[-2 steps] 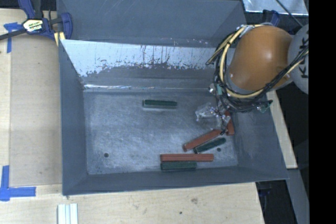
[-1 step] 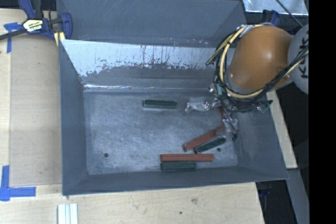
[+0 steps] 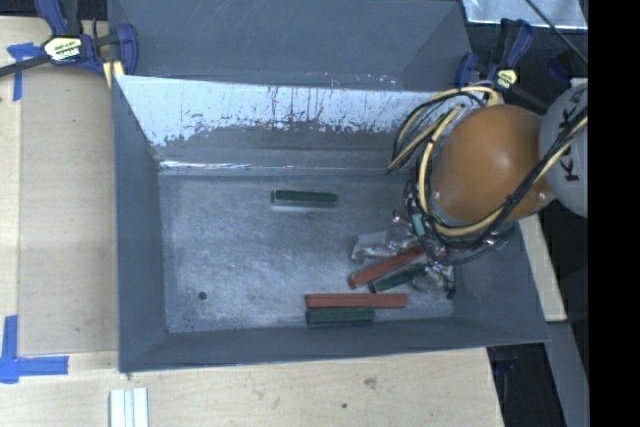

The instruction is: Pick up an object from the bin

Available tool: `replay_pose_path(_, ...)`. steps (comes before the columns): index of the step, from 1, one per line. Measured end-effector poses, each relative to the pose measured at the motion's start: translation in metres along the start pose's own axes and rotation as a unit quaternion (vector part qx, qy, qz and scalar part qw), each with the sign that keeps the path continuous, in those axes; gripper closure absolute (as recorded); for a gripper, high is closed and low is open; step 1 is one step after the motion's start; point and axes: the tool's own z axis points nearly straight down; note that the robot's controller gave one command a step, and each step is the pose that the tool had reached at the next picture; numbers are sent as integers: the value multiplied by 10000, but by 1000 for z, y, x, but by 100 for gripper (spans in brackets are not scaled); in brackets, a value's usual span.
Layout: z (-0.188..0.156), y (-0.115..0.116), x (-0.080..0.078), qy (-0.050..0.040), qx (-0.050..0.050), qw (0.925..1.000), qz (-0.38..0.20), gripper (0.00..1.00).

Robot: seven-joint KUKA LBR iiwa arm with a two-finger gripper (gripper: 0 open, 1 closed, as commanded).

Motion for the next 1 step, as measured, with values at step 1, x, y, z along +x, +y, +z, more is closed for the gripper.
replay_pose_path(1, -5, -3, -2, -24, 51, 10000, 3, 100)
